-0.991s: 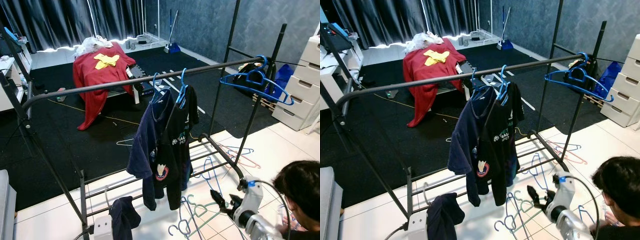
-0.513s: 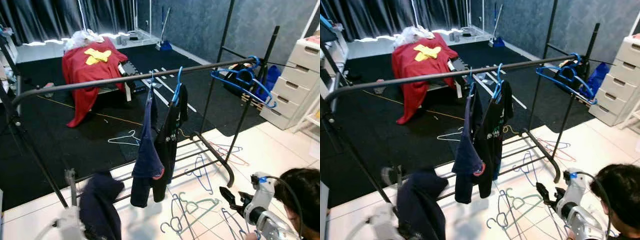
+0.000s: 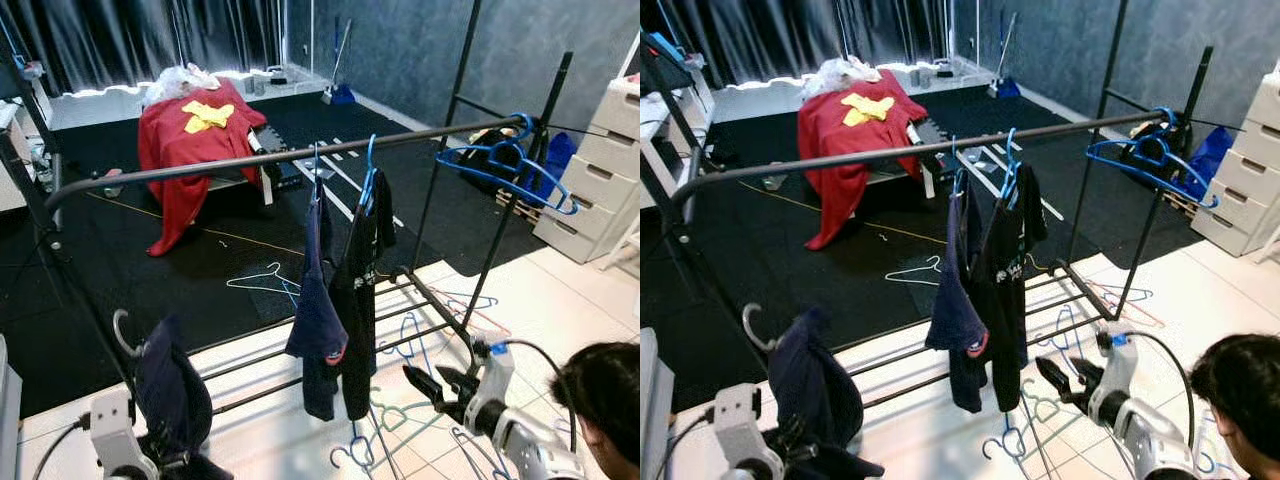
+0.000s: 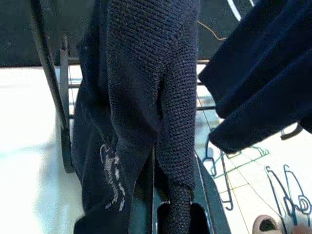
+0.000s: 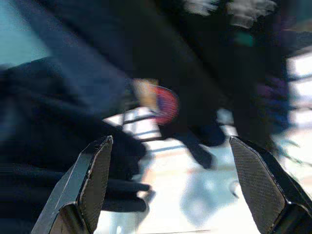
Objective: Hang hanger
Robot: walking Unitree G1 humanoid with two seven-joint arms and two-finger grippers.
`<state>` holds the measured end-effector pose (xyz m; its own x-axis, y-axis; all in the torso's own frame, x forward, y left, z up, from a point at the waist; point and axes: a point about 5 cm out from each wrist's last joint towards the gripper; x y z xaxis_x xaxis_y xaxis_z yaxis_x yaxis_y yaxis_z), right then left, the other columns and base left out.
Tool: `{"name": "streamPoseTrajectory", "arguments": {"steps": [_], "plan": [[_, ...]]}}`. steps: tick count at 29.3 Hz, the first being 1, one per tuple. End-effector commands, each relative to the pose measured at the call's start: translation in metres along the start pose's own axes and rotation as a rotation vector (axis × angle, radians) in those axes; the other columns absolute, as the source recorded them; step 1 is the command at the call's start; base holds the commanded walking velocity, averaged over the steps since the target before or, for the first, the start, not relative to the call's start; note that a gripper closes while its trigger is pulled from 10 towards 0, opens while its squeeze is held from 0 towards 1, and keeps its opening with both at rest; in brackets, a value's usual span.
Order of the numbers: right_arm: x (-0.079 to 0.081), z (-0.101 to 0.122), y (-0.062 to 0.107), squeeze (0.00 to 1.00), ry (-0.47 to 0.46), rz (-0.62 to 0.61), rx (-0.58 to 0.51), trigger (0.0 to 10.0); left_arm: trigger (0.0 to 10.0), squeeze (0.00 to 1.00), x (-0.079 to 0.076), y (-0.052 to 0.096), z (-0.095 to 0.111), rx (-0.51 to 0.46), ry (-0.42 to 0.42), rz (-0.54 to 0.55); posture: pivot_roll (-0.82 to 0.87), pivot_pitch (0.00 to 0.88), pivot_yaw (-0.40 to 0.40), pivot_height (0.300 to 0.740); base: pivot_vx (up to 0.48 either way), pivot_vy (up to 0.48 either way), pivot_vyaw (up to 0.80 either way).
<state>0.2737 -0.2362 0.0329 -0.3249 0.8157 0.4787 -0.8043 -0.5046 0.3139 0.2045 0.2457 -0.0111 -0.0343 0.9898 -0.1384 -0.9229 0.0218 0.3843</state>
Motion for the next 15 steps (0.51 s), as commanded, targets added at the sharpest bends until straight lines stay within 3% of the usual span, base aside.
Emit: {"name": "streamPoseTrajectory", "arguments": {"steps": [1,4,6,8,9,10,12,15], "plan": [[0.022,0.02,0.0,0.0,0.123,0.251,0.113,10.0,10.0,0.0,0.025,0.009,0.036,-0.031,-0.209,-0.083,-0.09,0.0,-0.007,0.736,0.0,0.0,0.0],[0.022,0.02,0.0,0.0,0.123,0.251,0.113,10.0,10.0,0.0,0.025,0.009,0.036,-0.031,-0.209,-0.083,-0.09,0.0,-0.007,0.736,0.0,0.0,0.0],[0.045,0.039,0.01,0.0,0.283,0.491,0.301,10.0,10.0,0.0,0.068,0.038,0.074,0.038,-0.497,-0.166,-0.09,0.0,-0.012,0.736,0.0,0.0,0.0],[0.045,0.039,0.01,0.0,0.283,0.491,0.301,10.0,10.0,0.0,0.068,0.038,0.074,0.038,-0.497,-0.166,-0.09,0.0,-0.012,0.736,0.0,0.0,0.0],[0.05,0.046,0.013,0.0,0.32,0.542,0.34,10.0,10.0,0.0,0.08,0.048,0.087,0.064,-0.573,-0.191,-0.1,0.0,-0.01,0.736,0.0,0.0,0.0],[0.05,0.046,0.013,0.0,0.32,0.542,0.34,10.0,10.0,0.0,0.08,0.048,0.087,0.064,-0.573,-0.191,-0.1,0.0,-0.01,0.736,0.0,0.0,0.0],[0.066,0.063,0.02,0.0,0.373,0.628,0.327,10.0,10.0,0.0,0.097,0.081,0.116,0.108,-0.707,-0.31,-0.11,0.0,-0.001,0.736,0.0,0.0,0.0],[0.066,0.063,0.02,0.0,0.373,0.628,0.327,10.0,10.0,0.0,0.097,0.081,0.116,0.108,-0.707,-0.31,-0.11,0.0,-0.001,0.736,0.0,0.0,0.0]]}}
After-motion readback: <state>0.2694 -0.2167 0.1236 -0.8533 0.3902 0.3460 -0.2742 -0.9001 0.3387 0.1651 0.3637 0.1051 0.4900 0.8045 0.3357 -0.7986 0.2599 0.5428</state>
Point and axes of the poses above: a point about 5 cm out from each wrist's last joint towards the gripper, its own y axis pointing back from the gripper into the wrist, its own z axis along the axis of the wrist's last joint, x = y × z, and after that the axes turned 6 degrees about -y, right-handed
